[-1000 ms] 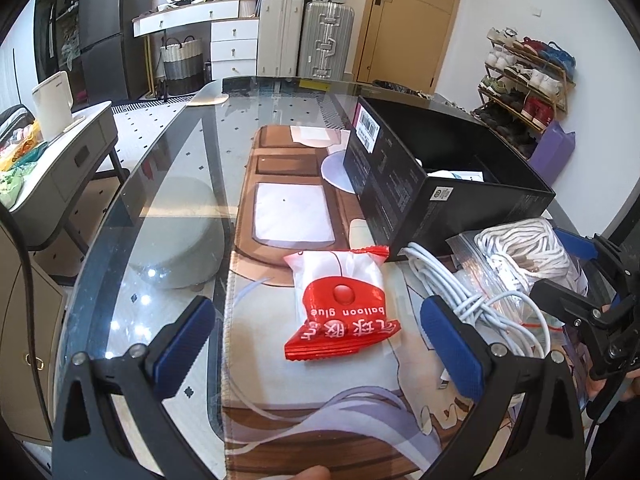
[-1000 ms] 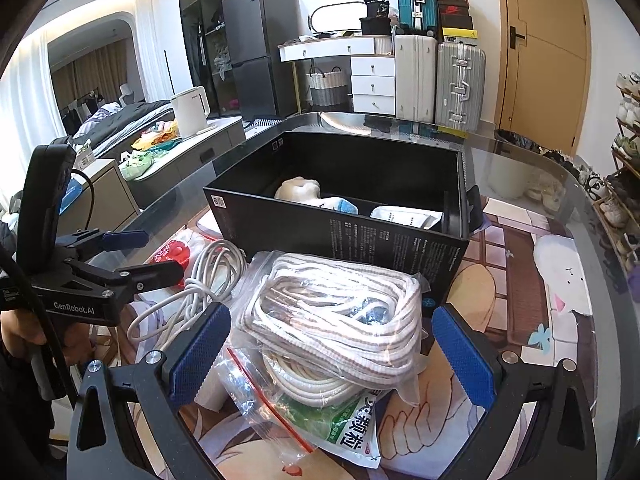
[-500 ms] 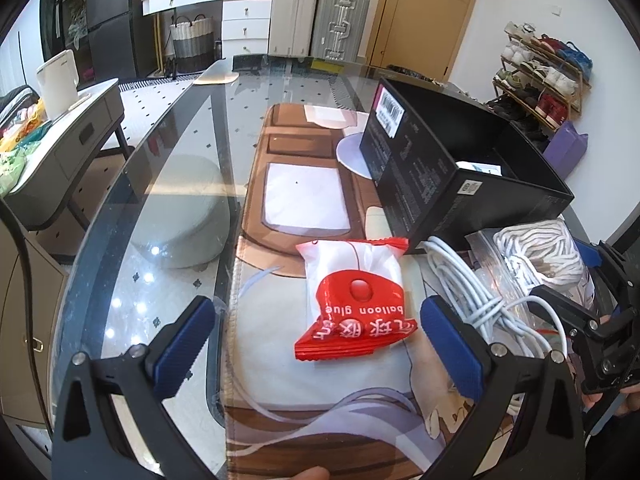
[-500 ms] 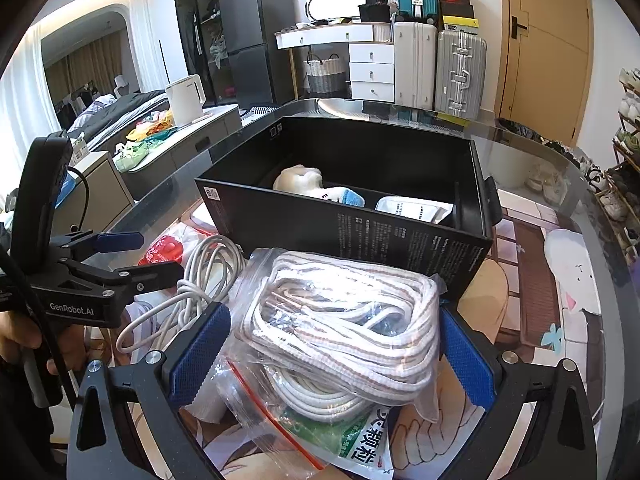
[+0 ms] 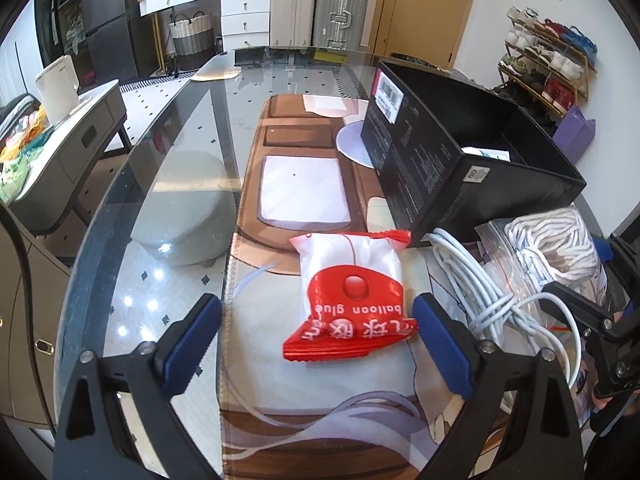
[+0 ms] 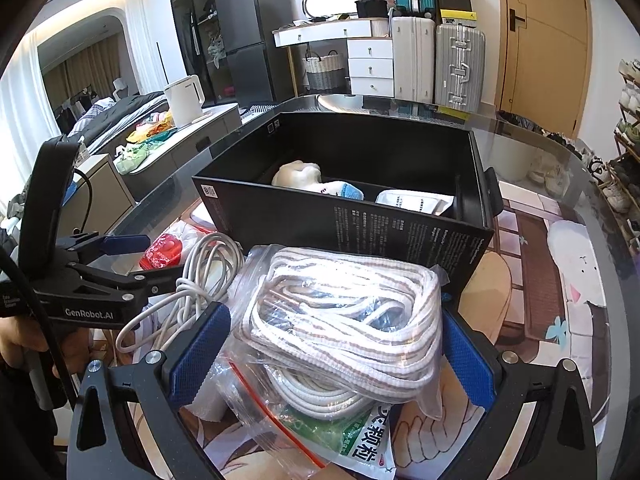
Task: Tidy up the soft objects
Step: 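Grasp the red balloon glue packet with the left tool while the right tool grasps the rope bag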
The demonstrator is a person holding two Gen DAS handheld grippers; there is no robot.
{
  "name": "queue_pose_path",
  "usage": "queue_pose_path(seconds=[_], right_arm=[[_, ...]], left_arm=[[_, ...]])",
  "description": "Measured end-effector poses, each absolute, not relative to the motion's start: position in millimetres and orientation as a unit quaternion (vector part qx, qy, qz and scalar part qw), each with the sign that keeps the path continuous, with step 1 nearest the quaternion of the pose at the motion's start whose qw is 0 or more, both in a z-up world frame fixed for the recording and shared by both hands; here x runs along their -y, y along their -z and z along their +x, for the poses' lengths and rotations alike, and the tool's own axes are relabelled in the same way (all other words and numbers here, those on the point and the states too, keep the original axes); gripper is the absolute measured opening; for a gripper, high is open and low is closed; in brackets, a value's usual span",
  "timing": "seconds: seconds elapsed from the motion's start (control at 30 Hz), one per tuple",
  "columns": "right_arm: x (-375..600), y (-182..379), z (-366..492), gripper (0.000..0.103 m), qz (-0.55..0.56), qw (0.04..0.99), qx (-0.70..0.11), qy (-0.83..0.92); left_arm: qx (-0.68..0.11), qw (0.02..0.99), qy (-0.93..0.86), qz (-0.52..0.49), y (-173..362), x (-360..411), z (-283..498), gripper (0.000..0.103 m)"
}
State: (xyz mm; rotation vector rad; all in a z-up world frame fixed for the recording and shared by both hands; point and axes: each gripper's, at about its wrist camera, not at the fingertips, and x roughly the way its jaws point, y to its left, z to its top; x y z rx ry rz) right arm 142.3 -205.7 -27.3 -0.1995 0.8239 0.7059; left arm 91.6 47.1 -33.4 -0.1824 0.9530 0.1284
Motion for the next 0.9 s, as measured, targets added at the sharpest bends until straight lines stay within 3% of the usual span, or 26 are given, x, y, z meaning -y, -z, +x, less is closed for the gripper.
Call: queue_pose_path(seconds=[0.4,0.9], right_arm=[[204.9,27.6,140.9,0.101,-0.098,0.853,-0.390,-0.333],[223.6,24.6,131.4,0.082,-0.100,0.849,-0.384,-0.350]], left_arm=[[-0.453,0.885,-0.066,-0.089,33.3,-50.2,88.2,0.091],[-0.447,0.887,-0.071,-0.089,32.0,-48.6,83.4,0.090]])
